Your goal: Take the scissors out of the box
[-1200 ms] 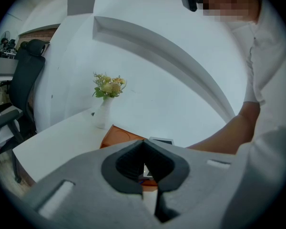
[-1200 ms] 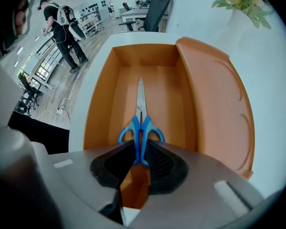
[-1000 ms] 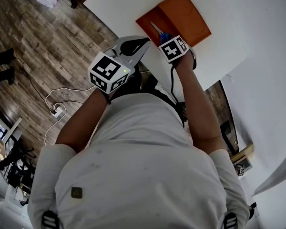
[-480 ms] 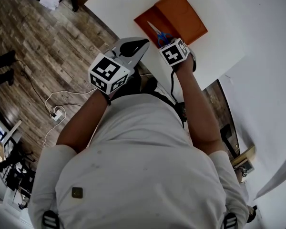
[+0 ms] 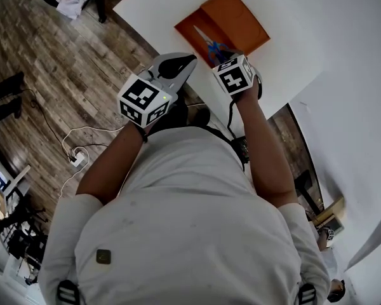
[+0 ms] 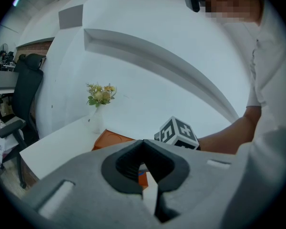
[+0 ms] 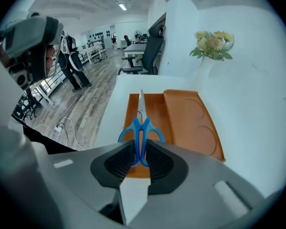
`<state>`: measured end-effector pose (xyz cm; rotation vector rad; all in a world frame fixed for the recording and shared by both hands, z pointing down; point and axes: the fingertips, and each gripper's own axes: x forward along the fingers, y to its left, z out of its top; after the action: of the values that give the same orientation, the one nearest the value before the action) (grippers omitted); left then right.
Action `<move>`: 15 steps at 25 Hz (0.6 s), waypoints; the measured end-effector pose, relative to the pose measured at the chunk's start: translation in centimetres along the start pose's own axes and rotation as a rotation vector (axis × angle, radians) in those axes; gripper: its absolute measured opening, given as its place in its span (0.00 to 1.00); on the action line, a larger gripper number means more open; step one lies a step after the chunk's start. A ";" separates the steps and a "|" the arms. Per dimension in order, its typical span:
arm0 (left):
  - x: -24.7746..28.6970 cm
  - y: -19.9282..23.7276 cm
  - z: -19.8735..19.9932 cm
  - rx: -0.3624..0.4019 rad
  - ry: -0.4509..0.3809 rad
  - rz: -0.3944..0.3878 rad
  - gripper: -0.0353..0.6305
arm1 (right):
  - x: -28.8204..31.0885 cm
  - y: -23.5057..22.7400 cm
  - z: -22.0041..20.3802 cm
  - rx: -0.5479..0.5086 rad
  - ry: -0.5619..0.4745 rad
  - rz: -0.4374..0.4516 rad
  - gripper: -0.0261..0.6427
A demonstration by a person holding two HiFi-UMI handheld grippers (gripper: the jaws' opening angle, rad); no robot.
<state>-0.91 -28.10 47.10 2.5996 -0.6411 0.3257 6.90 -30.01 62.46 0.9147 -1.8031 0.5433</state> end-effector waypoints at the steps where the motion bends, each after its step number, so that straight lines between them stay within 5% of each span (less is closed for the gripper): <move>1: 0.0 -0.3 0.1 0.005 -0.002 0.001 0.06 | -0.5 0.1 0.1 0.001 -0.014 0.001 0.18; 15: -1.2 -6.4 0.4 0.071 -0.034 0.039 0.06 | -9.9 1.9 -0.1 0.035 -0.257 -0.012 0.18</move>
<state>1.25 -22.76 44.05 2.6681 -0.7050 0.3234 7.58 -25.38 53.49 1.0572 -2.0218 0.4676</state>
